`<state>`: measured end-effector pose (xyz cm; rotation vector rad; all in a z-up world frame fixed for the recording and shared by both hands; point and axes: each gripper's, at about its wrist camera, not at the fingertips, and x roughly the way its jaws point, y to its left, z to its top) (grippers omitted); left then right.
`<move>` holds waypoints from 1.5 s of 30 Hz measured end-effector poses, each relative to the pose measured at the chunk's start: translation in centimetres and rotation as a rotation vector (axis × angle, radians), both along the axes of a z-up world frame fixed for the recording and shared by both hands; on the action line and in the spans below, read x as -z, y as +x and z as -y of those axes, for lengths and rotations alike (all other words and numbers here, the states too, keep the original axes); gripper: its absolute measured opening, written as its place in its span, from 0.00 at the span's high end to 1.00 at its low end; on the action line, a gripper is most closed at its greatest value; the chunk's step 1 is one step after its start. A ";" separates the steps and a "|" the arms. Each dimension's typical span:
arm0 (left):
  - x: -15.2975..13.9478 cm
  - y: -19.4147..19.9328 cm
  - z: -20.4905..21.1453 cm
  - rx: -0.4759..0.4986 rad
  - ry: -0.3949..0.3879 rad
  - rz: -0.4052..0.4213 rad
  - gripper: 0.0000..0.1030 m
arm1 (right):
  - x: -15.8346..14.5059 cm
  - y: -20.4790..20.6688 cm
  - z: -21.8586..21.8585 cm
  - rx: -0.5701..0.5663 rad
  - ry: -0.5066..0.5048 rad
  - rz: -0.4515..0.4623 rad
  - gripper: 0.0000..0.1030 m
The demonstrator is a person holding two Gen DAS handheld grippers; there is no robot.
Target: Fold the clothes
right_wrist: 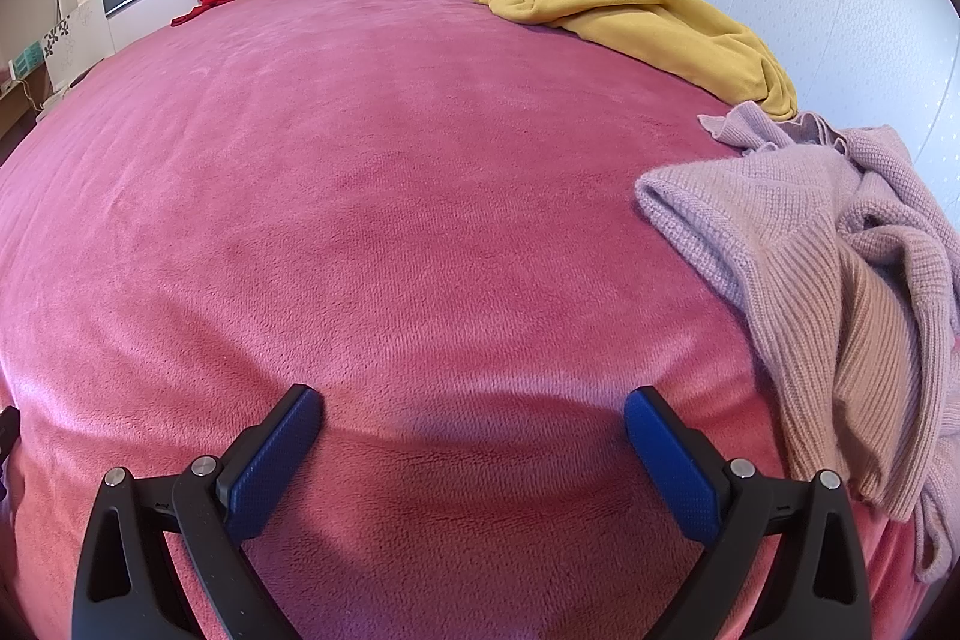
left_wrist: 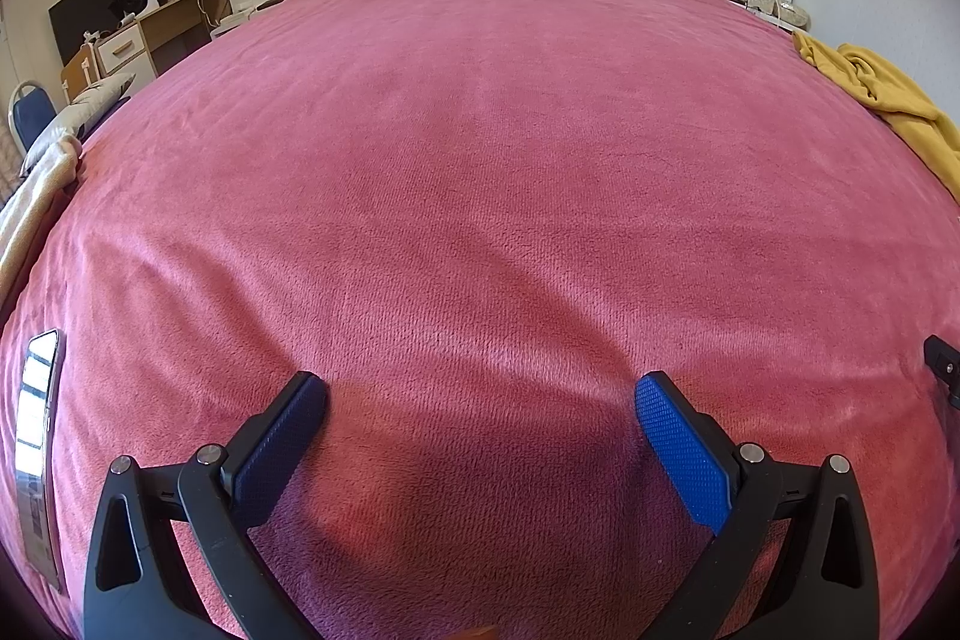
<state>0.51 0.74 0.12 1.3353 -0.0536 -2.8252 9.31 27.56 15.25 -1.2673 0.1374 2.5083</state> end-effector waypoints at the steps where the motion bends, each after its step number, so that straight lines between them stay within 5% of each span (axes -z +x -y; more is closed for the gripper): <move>1: 0.0 0.1 -0.1 0.000 0.000 0.000 0.00 | 0.0 0.0 0.0 0.000 0.000 0.000 0.00; 15: -0.4 -0.1 0.2 0.002 0.002 0.001 0.00 | -2.4 0.4 -2.5 0.050 -0.080 -0.068 0.00; 19: -0.4 -0.2 0.3 0.003 0.007 0.006 0.00 | -6.7 2.5 -6.3 0.119 -0.108 -0.180 0.00; 25: -0.3 -0.5 -0.2 -0.001 -0.011 0.010 0.00 | -13.0 3.5 -16.2 0.152 0.119 -0.133 0.00; 31: -0.5 -1.1 -0.3 0.000 0.016 0.025 0.00 | -15.6 4.3 -23.0 0.086 0.076 -0.099 0.00; 37: -0.6 -1.6 -0.2 -0.002 0.021 0.025 0.00 | -13.6 4.9 -24.0 0.034 0.015 -0.048 0.00; 45: -0.3 -1.3 0.4 -0.003 0.030 0.021 0.00 | -9.4 4.7 -25.8 0.163 0.064 0.081 0.00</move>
